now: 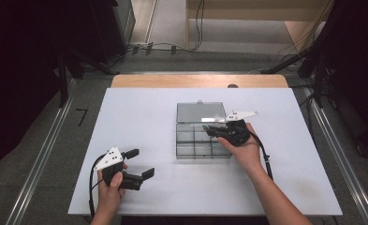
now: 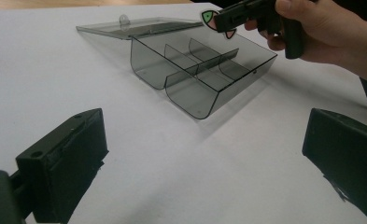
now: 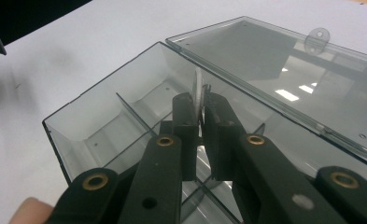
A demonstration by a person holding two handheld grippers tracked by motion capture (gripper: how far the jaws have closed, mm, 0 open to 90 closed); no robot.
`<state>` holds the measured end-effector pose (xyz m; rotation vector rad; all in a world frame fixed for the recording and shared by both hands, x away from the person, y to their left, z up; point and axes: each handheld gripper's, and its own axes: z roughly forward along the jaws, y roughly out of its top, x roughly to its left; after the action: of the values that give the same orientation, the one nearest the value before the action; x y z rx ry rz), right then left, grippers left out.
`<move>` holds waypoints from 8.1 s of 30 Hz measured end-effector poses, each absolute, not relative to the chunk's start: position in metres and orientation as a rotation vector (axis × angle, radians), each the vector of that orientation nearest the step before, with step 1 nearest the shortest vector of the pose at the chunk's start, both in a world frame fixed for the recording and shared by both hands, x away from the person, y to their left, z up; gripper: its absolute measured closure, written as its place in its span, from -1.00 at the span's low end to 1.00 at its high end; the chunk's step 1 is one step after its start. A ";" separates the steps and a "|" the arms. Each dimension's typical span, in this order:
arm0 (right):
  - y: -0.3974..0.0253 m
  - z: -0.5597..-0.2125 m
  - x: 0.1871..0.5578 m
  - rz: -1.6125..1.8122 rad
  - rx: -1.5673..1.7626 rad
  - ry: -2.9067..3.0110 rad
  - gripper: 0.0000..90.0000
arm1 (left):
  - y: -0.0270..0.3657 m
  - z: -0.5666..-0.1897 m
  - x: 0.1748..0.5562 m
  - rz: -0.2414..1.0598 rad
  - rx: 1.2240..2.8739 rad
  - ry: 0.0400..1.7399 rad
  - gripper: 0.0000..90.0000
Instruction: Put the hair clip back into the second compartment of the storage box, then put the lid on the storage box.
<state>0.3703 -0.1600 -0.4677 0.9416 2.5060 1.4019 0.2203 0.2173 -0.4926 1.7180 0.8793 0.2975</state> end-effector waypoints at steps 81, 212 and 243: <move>-0.183 -0.470 0.368 1.474 0.991 2.486 -0.99 | 0.193 -0.482 0.237 0.291 1.754 0.837 -1.00; -0.200 -0.478 0.447 1.506 1.254 2.453 -1.00 | 0.125 -0.496 0.428 0.032 1.714 1.216 -0.67; -0.191 -0.499 0.461 1.383 1.488 2.384 -0.52 | 0.117 -0.506 0.431 0.023 1.725 1.281 -0.54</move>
<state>0.4609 -0.1905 -0.4988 1.4882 2.3840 1.3833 0.4309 0.1170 -0.5057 1.7255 1.2805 0.0226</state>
